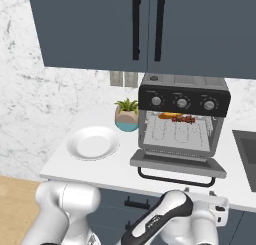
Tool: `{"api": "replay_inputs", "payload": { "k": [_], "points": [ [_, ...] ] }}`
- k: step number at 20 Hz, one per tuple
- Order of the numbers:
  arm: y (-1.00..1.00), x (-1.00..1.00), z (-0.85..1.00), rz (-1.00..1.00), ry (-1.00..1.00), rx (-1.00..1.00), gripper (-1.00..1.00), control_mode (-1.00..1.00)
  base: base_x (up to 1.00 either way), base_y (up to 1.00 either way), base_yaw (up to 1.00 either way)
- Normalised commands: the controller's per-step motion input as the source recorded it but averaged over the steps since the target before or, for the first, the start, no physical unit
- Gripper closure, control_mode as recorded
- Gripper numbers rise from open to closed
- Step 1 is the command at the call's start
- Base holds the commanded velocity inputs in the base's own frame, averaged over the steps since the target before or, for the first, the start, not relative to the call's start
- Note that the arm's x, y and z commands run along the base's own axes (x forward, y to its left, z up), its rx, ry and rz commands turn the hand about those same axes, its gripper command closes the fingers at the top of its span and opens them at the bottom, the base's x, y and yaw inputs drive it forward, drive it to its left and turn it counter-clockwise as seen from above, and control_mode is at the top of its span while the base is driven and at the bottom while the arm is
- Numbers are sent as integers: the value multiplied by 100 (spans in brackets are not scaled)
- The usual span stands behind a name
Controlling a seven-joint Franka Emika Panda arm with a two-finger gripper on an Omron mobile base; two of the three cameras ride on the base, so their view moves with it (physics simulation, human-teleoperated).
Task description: Pick up the kebab skewer and baguette bread, and place them inside the toaster oven. Close the toaster oven door and start by setting the timer.
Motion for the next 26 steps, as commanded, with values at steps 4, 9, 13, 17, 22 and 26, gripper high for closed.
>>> {"api": "replay_inputs", "payload": {
  "k": [4,9,13,17,22,26],
  "points": [
    [0,15,2,0,1,0,-100,-100,0,0,0],
    [0,11,0,0,4,0,-100,-100,0,0,0],
    [0,9,0,0,5,0,-100,-100,0,0,0],
    [0,12,0,0,4,0,-100,-100,0,0,0],
    [0,8,0,0,3,0,-100,-100,0,0,0],
    [0,13,0,0,0,0,-100,-100,0,0,0]
  ]
}}
